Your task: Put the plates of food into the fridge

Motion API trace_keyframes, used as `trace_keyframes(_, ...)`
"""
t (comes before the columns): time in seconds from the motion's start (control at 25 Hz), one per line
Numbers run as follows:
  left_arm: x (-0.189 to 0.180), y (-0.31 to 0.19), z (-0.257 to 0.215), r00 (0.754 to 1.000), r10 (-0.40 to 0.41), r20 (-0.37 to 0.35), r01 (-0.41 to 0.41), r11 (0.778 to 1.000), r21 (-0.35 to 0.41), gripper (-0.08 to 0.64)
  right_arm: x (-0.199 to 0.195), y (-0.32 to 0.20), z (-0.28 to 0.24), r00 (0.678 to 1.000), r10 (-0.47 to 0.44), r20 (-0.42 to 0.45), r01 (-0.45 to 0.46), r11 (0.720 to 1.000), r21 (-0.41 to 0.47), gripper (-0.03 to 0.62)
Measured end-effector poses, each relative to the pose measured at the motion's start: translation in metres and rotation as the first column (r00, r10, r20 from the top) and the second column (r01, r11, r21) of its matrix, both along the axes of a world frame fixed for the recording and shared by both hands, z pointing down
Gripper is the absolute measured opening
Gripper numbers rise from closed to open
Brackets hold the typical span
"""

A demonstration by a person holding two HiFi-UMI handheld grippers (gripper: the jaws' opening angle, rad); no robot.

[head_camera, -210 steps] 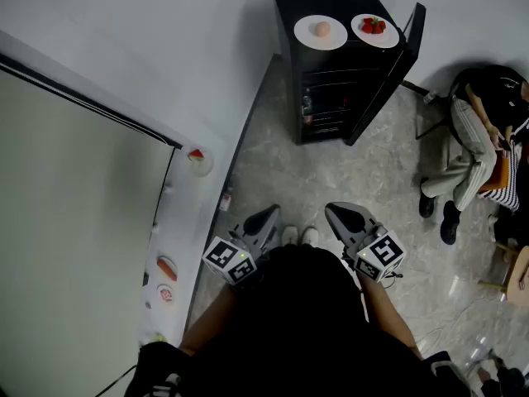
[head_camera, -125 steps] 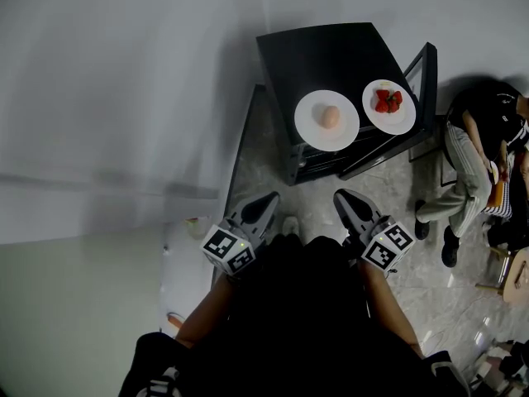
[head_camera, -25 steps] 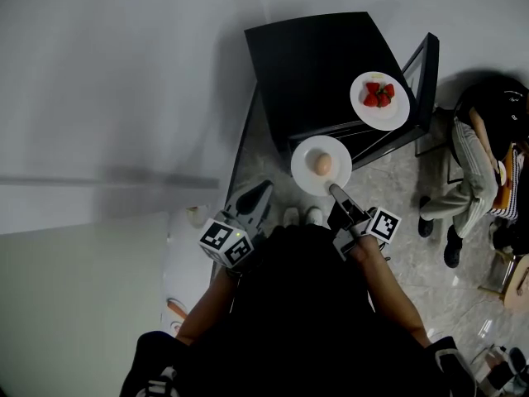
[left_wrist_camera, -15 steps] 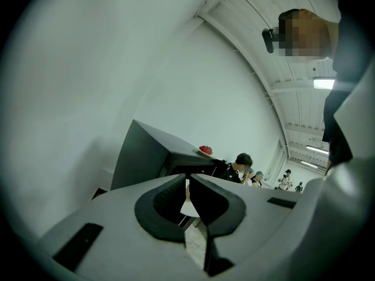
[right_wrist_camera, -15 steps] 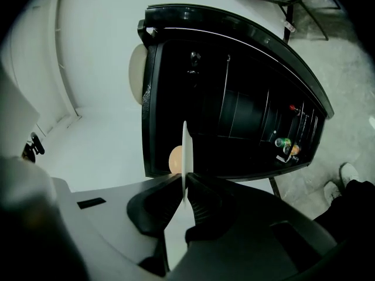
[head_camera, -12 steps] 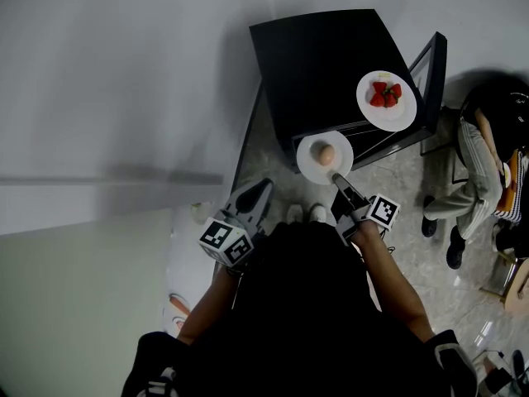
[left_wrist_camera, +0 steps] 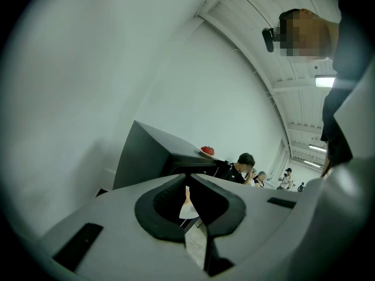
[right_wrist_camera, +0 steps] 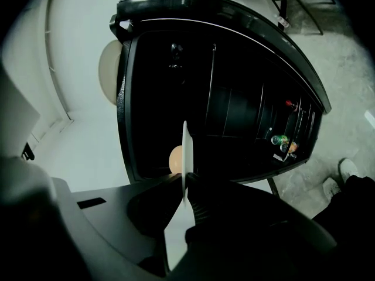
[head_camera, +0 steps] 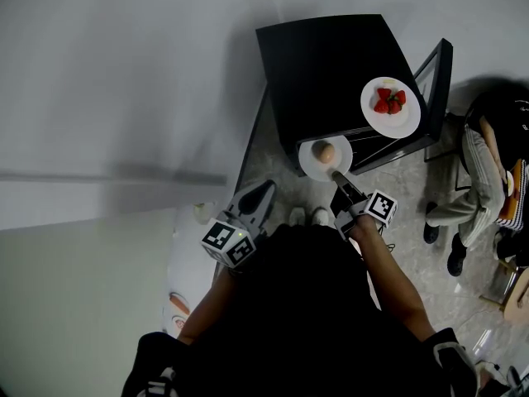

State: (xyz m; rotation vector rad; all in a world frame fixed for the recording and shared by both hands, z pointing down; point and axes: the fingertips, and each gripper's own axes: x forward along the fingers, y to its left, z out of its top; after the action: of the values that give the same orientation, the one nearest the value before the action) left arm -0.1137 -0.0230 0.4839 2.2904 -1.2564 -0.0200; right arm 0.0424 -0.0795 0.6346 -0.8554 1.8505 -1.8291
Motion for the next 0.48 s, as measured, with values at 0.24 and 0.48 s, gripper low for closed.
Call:
trace_keyframes(0.24, -0.004, -0.003, 0.003, 1.000, -0.006, 0.005, 0.006, 1.000, -0.002, 0.025, -0.002, -0.012, 0.015, 1.000, 0.011, 0.000, -0.011, 0.999, -0.044, 0.043)
trace_keyframes(0.48, -0.009, -0.006, 0.003, 1.000, -0.011, 0.007, 0.011, 1.000, -0.010, 0.025, -0.006, -0.024, 0.017, 1.000, 0.020, -0.001, -0.020, 0.999, -0.046, 0.043)
